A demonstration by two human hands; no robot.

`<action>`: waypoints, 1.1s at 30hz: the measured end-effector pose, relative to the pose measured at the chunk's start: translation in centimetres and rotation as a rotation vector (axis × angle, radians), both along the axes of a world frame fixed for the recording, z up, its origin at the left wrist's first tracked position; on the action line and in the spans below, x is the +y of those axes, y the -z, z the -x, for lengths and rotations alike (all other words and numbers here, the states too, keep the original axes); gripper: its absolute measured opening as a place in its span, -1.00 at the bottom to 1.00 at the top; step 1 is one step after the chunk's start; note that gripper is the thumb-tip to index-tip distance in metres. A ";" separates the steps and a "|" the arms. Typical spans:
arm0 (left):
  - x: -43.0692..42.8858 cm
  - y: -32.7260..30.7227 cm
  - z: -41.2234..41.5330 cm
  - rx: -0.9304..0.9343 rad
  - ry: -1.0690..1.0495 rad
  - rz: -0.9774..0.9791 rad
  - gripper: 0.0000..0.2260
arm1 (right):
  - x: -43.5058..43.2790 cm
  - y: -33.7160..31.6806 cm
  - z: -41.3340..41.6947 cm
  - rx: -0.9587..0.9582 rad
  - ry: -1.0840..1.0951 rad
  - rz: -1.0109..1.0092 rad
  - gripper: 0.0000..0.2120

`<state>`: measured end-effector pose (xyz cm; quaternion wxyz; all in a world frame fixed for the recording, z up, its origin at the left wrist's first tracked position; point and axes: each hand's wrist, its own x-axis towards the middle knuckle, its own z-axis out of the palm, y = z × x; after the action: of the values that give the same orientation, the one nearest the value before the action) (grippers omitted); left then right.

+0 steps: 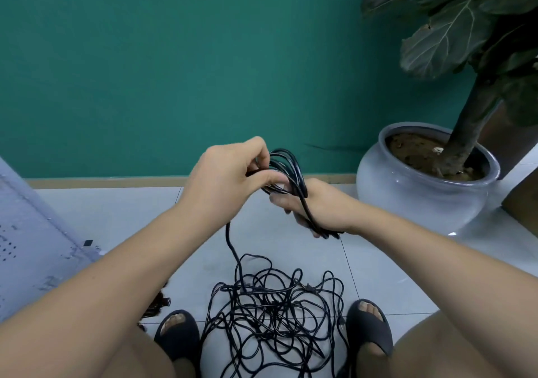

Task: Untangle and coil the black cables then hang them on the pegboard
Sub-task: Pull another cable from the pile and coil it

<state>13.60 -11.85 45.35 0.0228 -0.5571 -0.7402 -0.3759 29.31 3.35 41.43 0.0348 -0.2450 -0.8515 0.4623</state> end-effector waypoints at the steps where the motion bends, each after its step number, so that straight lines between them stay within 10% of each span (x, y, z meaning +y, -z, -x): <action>1: 0.1 0.0 0.4 0.042 0.029 -0.022 -0.72 | -0.5 -0.1 0.0 -0.001 -0.025 -0.006 -0.56; 9: 1.0 0.4 1.7 -0.093 0.053 -0.167 -0.76 | -2.0 -1.5 -0.3 0.088 -0.102 0.052 -0.58; 16: 1.6 0.8 -0.5 -0.857 0.144 -0.120 -0.54 | -2.8 -1.9 -1.1 0.165 -0.107 0.006 -0.73; 24: 2.3 0.2 -1.0 -1.245 0.091 -0.259 -0.75 | -2.6 -1.8 -1.3 0.187 -0.096 0.195 -0.52; 33: 3.1 -0.2 -1.6 -1.229 0.122 -0.245 -0.87 | -2.8 -2.5 -1.4 0.249 -0.093 0.592 -0.31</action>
<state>15.23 -8.75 45.54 -0.3646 -0.2738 -0.5366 -0.7100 30.71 0.54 43.94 0.0448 -0.1471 -0.6795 0.7174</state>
